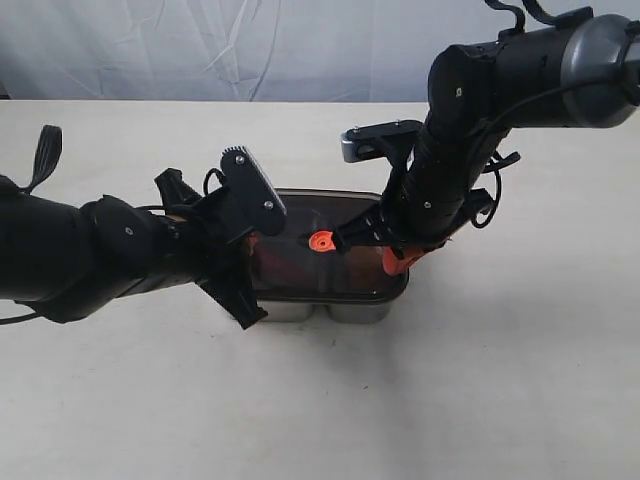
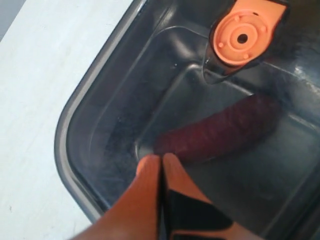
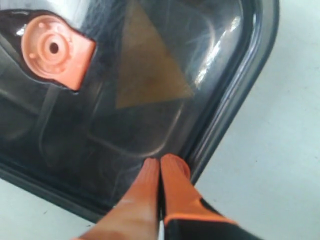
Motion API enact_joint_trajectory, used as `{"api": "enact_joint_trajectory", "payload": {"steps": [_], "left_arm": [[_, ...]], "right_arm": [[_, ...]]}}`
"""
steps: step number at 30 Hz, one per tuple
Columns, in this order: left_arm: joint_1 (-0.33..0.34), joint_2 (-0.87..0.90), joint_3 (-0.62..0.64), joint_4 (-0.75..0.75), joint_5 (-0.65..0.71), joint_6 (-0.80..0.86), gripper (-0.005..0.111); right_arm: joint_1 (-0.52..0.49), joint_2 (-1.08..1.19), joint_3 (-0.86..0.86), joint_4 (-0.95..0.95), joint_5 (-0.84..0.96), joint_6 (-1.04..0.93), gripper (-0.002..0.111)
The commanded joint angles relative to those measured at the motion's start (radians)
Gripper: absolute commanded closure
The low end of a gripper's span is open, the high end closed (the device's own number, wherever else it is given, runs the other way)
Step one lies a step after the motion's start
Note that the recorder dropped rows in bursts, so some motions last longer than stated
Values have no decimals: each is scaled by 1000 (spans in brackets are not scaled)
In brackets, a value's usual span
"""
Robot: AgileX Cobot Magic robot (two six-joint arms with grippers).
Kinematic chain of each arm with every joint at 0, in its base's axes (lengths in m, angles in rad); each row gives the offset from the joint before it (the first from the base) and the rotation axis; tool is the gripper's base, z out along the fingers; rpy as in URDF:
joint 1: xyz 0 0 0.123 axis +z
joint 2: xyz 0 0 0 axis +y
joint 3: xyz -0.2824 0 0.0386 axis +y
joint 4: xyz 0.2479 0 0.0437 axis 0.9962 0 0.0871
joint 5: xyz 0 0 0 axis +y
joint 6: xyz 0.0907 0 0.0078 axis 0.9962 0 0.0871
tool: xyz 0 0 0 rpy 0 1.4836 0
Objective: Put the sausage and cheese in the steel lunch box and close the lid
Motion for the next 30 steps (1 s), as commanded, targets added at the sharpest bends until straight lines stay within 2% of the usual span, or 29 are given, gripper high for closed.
{"api": "enact_joint_trajectory", "payload": {"steps": [1,9,16,22,30], "left_arm": [[3,-11,23,-29,52,-7,107],[3,-206,23,-42,49,-7,107],[3,-384,36,-167,105,3,107],[3,-660,140,-218,161,3,107],[3,-1088,274,-270,193,-1,107]], "right_arm": [[3,-28,22,-18,-60,27,109],[3,-245,22,-110,-36,125,109],[3,-413,30,-171,80,231,109],[3,-632,211,-318,76,377,109],[3,-889,472,-362,42,405,109]]}}
